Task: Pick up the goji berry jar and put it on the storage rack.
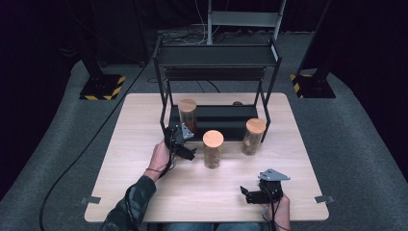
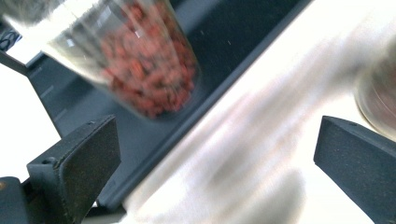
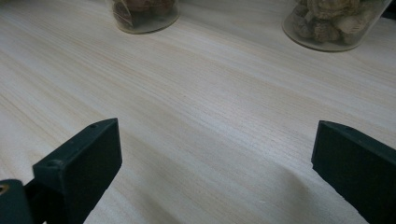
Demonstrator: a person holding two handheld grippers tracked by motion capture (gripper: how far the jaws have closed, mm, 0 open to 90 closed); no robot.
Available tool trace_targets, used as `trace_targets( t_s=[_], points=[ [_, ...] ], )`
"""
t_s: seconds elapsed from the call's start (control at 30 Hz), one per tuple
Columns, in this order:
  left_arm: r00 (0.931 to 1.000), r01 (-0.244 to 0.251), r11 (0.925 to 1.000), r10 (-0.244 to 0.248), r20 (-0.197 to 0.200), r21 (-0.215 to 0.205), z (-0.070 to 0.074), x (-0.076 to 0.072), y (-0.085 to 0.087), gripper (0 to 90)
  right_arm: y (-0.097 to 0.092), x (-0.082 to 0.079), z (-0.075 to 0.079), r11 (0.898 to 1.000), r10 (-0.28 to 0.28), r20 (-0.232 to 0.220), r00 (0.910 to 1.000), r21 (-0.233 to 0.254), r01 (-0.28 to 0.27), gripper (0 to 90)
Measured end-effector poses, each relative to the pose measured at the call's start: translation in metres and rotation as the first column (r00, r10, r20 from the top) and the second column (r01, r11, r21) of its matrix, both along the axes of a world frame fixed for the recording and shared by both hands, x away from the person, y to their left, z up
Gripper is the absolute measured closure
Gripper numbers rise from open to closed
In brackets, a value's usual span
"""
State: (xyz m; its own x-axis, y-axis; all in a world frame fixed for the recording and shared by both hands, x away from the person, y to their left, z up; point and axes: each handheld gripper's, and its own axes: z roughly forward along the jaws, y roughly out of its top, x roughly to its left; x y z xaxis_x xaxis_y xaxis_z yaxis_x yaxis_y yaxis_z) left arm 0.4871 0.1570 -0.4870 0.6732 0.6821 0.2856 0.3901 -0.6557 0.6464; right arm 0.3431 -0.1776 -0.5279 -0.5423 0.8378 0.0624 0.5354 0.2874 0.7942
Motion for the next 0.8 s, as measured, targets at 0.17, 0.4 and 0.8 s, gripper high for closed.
trace_targets(
  t_s=[0.17,0.4,0.8],
  points=[
    [0.9997,0.01,0.9999,-0.01,-0.021,-0.008,-0.004,-0.014,0.012,0.0,0.0,0.0,0.0,1.0,0.0,-0.001,1.0,-0.001,0.0,0.6],
    [0.9982,0.009,0.9989,-0.011,-0.059,-0.046,-0.011,-0.034,0.031,0.0,0.0,0.0,0.0,1.0,-0.001,-0.001,1.0,-0.004,0.001,0.6],
    [0.9895,-0.071,0.9879,0.052,-0.135,-0.138,-0.032,-0.068,0.078,0.0,0.0,0.0,0.0,1.0,-0.002,-0.002,1.0,-0.005,0.002,0.6]
  ],
)
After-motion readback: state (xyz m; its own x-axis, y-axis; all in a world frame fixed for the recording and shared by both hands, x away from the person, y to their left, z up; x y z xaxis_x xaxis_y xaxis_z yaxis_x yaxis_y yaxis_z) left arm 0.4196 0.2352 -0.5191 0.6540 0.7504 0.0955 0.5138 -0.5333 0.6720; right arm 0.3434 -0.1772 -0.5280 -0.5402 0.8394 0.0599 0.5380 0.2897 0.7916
